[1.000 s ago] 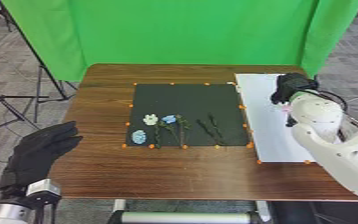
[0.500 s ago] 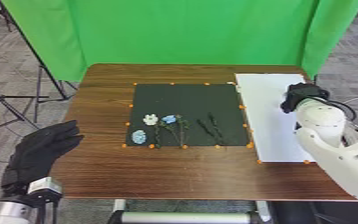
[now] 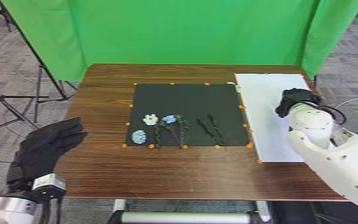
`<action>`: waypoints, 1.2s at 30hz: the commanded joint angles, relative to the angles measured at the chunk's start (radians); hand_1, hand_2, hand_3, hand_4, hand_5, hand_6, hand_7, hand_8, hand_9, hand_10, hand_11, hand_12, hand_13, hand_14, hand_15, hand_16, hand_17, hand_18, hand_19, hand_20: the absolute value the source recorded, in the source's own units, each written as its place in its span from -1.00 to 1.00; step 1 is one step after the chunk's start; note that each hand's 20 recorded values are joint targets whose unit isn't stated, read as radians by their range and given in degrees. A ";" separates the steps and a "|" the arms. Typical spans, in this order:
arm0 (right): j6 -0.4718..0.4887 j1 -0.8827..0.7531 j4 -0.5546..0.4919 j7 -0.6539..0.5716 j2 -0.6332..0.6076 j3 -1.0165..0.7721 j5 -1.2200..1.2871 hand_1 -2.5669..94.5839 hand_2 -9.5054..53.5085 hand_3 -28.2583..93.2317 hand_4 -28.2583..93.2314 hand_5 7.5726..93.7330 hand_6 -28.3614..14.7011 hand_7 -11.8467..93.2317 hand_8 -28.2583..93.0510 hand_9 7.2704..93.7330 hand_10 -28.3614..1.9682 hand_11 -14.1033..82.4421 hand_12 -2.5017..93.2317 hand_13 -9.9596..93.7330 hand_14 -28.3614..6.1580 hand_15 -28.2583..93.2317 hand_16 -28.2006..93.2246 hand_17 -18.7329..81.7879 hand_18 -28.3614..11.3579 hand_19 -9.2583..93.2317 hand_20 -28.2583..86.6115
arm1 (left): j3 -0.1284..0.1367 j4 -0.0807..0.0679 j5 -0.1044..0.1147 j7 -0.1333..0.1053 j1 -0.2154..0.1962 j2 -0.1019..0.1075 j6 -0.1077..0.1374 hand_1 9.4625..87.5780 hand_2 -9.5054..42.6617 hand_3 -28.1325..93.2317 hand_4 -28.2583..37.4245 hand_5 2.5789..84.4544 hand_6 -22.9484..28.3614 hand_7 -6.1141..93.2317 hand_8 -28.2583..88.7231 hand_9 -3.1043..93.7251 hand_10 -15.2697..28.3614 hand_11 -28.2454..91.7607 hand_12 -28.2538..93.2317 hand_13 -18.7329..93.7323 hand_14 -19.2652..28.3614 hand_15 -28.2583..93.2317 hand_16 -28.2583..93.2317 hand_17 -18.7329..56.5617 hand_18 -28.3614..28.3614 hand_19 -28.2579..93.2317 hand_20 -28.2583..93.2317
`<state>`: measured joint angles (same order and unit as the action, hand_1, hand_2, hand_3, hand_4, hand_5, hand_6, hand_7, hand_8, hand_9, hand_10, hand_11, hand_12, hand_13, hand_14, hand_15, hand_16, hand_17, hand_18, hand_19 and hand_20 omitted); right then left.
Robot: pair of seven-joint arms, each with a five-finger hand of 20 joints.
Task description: Arrange flowers
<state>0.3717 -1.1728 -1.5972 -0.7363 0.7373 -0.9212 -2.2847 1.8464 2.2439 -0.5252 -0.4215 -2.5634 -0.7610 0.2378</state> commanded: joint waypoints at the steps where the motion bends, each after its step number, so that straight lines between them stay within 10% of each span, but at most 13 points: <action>1: -0.089 0.007 0.031 -0.026 -0.007 0.047 -0.079 -0.11 -0.94 0.82 -0.99 0.24 0.15 -0.37 -0.73 0.31 -0.08 -0.31 -0.60 0.57 0.19 0.73 -0.24 0.40 -0.39 1.00 0.00 | 0.006 0.001 0.000 -0.003 -0.018 0.004 -0.011 -0.52 -0.47 0.82 -0.59 0.12 0.44 -0.52 -0.68 -0.12 0.72 0.02 -0.38 -0.18 1.00 0.50 -0.77 -0.74 0.86 0.44 -0.30; 10: -0.225 0.041 0.045 -0.015 -0.032 0.120 -0.161 0.21 -1.00 0.67 -1.00 0.62 0.33 -0.19 -0.49 0.89 0.42 -0.40 -0.16 0.74 0.46 0.67 -0.18 0.51 -0.32 1.00 0.07 | 0.011 0.002 0.004 -0.008 -0.030 0.010 -0.006 -0.52 -0.47 0.82 -0.59 0.12 0.43 -0.52 -0.68 -0.12 0.72 0.02 -0.38 -0.18 1.00 0.50 -0.77 -0.74 0.85 0.45 -0.31; 21: -0.374 0.185 -0.061 0.062 -0.004 0.223 -0.164 0.23 -1.00 0.70 -1.00 0.70 0.26 -0.25 -0.44 0.94 0.40 -0.37 -0.14 0.77 0.45 0.66 -0.17 0.55 -0.32 1.00 0.09 | 0.030 0.011 0.016 -0.035 -0.074 0.023 0.011 -0.53 -0.47 0.82 -0.59 0.12 0.43 -0.51 -0.68 -0.12 0.73 0.02 -0.38 -0.18 1.00 0.50 -0.77 -0.74 0.85 0.45 -0.32; 36: -0.341 0.188 -0.157 0.200 0.236 0.347 -0.204 0.22 -1.00 0.72 -1.00 0.72 0.23 -0.29 -0.41 0.95 0.37 -0.37 -0.13 0.78 0.44 0.67 -0.16 0.55 -0.32 1.00 0.12 | 0.038 0.011 0.002 -0.010 -0.049 0.023 0.003 -0.53 -0.48 0.83 -0.60 0.13 0.42 -0.48 -0.69 -0.11 0.70 0.04 -0.38 -0.18 1.00 0.51 -0.77 -0.74 0.86 0.45 -0.33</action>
<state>0.0081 -0.9327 -1.7408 -0.5865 0.8232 -0.6212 -2.4279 1.8824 2.2479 -0.5190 -0.4447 -2.6216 -0.7363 0.2419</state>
